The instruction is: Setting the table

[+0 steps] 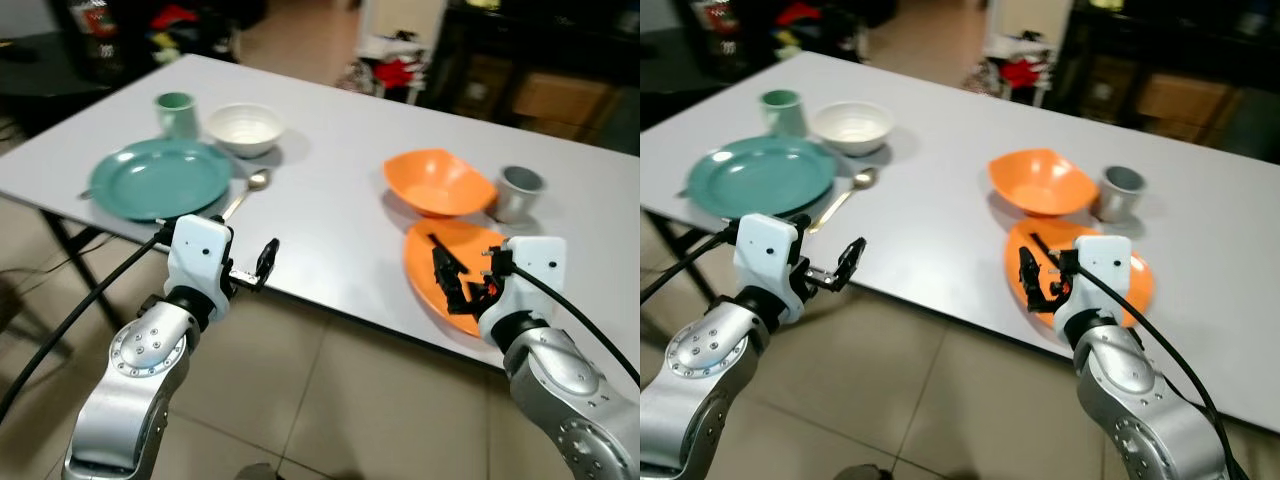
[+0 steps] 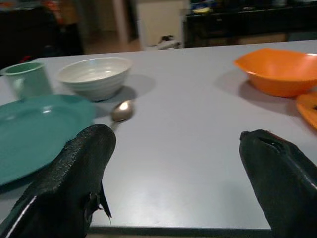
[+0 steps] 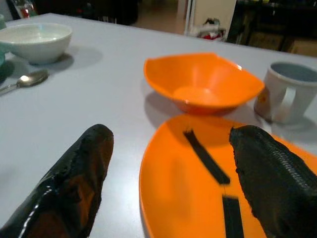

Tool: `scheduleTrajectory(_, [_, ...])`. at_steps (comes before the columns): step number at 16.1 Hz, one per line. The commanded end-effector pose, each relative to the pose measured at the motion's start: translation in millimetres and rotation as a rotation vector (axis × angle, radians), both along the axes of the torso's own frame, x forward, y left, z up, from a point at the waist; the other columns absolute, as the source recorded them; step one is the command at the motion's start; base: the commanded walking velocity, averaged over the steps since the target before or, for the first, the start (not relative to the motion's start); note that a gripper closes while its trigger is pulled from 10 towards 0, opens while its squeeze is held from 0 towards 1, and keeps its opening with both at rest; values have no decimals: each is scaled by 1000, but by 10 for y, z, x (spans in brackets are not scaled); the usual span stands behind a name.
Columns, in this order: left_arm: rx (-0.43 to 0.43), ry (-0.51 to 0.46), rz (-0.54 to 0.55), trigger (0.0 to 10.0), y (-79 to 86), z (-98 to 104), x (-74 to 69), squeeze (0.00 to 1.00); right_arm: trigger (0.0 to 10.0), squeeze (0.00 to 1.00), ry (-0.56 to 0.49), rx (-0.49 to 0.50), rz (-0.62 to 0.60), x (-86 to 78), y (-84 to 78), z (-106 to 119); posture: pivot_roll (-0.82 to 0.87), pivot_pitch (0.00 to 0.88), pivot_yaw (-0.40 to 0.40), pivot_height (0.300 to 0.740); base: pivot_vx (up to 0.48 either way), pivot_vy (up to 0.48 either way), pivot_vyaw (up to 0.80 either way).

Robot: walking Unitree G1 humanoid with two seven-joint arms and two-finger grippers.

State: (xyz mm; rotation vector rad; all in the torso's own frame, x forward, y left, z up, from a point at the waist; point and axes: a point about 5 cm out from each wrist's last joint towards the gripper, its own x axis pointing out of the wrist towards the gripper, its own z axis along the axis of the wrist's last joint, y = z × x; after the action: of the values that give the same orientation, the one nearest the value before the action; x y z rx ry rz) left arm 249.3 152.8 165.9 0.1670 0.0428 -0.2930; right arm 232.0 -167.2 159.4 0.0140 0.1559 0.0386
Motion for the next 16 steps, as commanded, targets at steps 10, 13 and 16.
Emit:
scheduleTrajectory(10, [-39, -5, 49, 10000, -30, -25, 80, 0, 10000, 1000, -84, 2, 78, 62, 114, -46, 11, 0, -56, 740, 0, 0, 800])
scheduleTrajectory(13, [-23, 2, 71, 10000, 12, -59, 61, 0, 10000, 1000, -98, 22, 57, 100, 139, -78, 14, 0, -58, 740, 0, 0, 800])
scheduleTrajectory(16, [-11, -8, 83, 10000, 46, -52, 81, 0, 10000, 1000, -131, 19, 16, 120, 107, -90, 13, 0, -52, 740, 0, 0, 800])
